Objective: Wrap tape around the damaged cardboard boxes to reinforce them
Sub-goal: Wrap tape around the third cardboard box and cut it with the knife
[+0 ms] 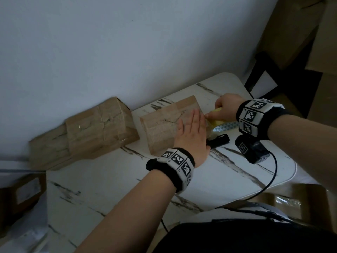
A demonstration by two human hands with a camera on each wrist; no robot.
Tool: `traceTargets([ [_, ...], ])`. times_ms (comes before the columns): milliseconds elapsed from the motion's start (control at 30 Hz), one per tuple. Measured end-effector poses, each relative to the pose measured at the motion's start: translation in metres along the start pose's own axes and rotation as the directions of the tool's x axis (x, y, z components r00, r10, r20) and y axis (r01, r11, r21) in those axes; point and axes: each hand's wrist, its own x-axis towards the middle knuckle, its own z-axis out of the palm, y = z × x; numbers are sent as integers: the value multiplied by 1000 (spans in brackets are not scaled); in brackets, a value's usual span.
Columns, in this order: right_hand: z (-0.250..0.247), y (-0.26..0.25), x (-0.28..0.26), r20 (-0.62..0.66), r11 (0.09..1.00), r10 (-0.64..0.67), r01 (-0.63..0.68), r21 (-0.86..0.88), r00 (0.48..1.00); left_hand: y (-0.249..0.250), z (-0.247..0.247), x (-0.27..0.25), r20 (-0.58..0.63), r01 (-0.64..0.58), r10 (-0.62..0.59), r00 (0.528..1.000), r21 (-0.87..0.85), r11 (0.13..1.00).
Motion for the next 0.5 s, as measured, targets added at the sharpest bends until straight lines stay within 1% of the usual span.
traceTargets([
  [67,0,2,0,-1,1000,4,-4,10,1000,2,-4,2,10,2,-1,1000,-22,1000],
  [133,0,2,-1,-5,1000,0,1,21,1000,-1,-13,4,-29,6,-8,1000,-81,997],
  [200,1,2,-1,1,1000,-8,8,30,1000,-11,-25,10,-55,62,-67,996,-88,994],
  [267,2,2,-1,10,999,-6,6,39,1000,-22,-32,18,27,179,-177,984,-56,982],
  [333,2,2,0,11,999,-7,7,46,1000,-29,-36,25,113,245,-241,964,-24,969],
  [400,2,2,0,15,999,-13,12,44,1000,-31,-37,29,129,253,-247,960,-25,967],
  [500,0,3,-1,13,999,-29,29,19,999,-31,-37,30,98,239,-234,967,-36,970],
])
